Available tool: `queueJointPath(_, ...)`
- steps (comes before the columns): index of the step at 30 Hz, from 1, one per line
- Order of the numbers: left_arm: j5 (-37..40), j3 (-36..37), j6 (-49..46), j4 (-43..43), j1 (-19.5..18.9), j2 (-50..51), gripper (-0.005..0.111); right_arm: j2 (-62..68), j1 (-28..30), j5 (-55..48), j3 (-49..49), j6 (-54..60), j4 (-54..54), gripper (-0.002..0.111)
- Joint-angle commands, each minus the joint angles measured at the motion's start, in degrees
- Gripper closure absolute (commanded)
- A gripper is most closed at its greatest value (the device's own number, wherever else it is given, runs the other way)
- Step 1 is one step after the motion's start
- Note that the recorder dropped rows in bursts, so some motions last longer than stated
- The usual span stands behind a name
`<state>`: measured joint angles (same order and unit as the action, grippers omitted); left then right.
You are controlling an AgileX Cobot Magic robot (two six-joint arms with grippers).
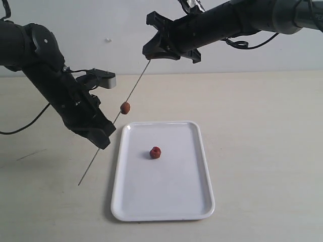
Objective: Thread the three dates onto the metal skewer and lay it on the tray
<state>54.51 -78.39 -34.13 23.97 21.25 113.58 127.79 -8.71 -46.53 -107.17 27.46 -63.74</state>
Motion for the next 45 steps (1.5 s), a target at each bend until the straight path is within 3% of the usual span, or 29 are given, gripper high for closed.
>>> queueJointPath(1,-0.6,-0.4,0.3,0.1,-0.1,-0.1,0.107,-0.7,1.1,0.8,-0.1,0.9,1.1,0.096)
queueJointPath(45,-1.9,-0.4,0.2,0.3,-0.1,-0.1,0.107,0.6,-0.3,-1.6,-0.1,0.9,3.2,0.096)
